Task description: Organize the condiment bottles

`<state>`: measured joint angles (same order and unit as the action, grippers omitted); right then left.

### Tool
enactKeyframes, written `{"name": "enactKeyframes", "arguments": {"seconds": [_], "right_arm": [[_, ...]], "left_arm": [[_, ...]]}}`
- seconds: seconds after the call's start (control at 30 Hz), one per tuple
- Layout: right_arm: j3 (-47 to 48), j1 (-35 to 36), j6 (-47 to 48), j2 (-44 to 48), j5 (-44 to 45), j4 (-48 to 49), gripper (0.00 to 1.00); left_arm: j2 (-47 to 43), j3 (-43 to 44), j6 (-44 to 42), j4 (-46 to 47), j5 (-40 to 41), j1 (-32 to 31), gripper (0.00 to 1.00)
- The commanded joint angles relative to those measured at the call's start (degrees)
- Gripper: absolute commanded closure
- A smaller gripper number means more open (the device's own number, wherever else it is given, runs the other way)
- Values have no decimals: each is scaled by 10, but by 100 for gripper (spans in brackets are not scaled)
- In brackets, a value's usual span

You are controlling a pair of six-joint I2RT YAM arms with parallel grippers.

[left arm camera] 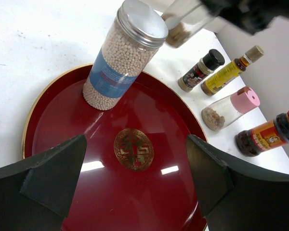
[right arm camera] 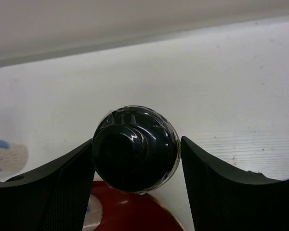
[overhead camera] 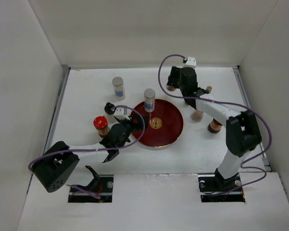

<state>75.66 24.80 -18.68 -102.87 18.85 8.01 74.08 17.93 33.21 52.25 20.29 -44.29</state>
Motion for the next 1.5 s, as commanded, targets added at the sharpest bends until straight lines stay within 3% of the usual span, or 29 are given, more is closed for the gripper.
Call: {"name": "enactKeyframes", "arguments": {"seconds": [0.0, 0.3, 0.63, 0.97, 1.1, 1.23, 1.3, 1.4, 1.47], "right_arm": [[-42, 25, 1, 84, 9, 58, 46], [-161, 95, -35, 130, 7, 75, 46], [-169, 107, -44, 73, 10, 103, 44], [-156, 107, -43, 50, 17, 101, 23], [-179, 107, -47, 85, 15, 111, 11], [-222, 107, -50, 154, 11, 127, 6], [-248, 107, -47, 200, 11, 129, 6], [-297, 107, -56, 267, 7, 136, 6], [-342, 107, -70, 321, 2, 149, 15]], "left_arm": [[-11, -7, 8, 40, 4, 4, 15], [-10, -6, 14, 40, 0, 10, 15], [-9, -7, 12, 40, 4, 15, 15], [-5, -5, 13, 35, -2, 22, 15], [-5, -7, 4, 38, 10, 28, 14], [-11, -3, -14, 34, 12, 28, 15], [-15, 7, -26, 30, 17, 28, 20], [-49, 25, -44, -2, 24, 23, 40], [-68, 47, -54, -39, 45, 20, 49]]}}
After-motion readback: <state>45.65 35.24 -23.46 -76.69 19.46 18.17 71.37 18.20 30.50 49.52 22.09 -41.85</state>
